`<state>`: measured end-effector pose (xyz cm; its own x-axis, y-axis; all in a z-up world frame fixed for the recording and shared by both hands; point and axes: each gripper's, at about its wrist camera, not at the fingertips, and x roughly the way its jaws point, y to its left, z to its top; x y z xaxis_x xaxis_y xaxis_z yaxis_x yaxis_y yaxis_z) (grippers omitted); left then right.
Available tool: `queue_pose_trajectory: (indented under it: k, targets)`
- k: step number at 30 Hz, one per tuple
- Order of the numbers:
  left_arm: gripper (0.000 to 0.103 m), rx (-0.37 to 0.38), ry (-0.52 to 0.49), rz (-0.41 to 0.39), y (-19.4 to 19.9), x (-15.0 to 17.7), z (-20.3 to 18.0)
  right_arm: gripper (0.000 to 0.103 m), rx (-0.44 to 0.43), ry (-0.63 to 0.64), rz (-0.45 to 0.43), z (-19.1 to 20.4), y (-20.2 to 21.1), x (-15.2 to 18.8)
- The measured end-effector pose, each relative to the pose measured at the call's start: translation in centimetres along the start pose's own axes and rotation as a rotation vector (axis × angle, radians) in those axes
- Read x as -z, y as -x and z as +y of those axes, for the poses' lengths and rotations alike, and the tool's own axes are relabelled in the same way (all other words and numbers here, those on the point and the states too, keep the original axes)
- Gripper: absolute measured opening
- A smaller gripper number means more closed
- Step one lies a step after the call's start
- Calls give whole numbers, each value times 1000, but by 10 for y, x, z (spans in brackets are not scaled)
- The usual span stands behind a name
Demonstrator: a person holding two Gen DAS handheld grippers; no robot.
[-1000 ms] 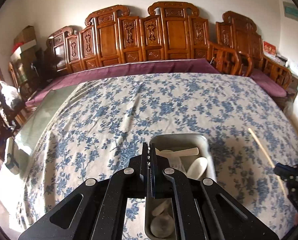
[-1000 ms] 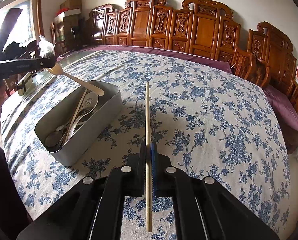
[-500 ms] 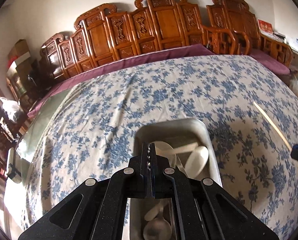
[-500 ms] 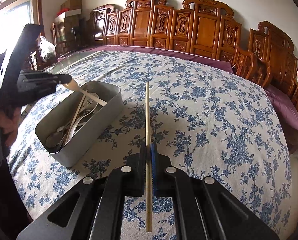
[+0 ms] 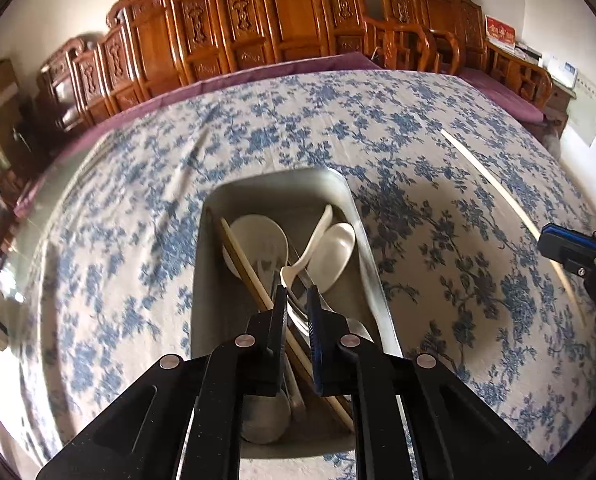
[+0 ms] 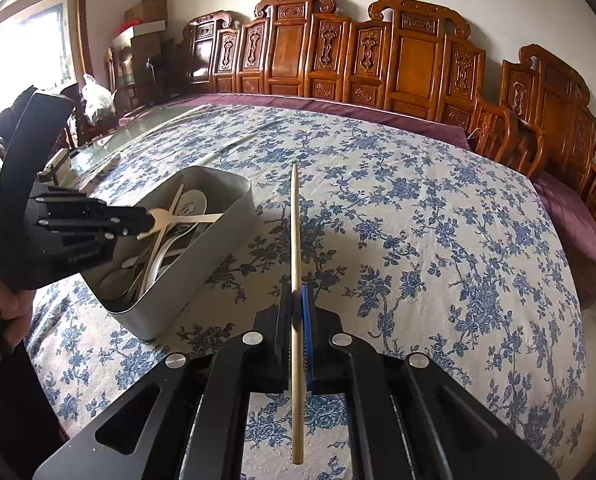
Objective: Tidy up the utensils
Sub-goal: 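Lower the white fork into the tray and open the left tool, then move the held chopstick over the tray with the right tool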
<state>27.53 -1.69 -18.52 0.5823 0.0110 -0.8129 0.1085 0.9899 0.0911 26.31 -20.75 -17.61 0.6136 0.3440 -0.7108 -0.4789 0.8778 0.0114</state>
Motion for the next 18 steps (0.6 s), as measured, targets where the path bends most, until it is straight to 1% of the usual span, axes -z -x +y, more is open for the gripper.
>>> queue_pose_trajectory:
  k: [6,8,9,10,14,18]
  targets:
    - [9,38,26,3,5,4,6,6,-1,7,19,9,-6,1]
    - [12,61,34,11,7,7,9,6,-2,5,23,11,-8,1]
    - [17,66,37,16,8,7,10,6,-3,5,26,12,-9,1]
    - [19,76,42,16,9,9,11,6,-4,5,27,13,-10,0]
    - [21,85,43,7,14,12,15,6,-16,3,35,20,-13,0]
    - [27,81,51,-12,19,13,26,6,-25,6,38,29,-15,-2]
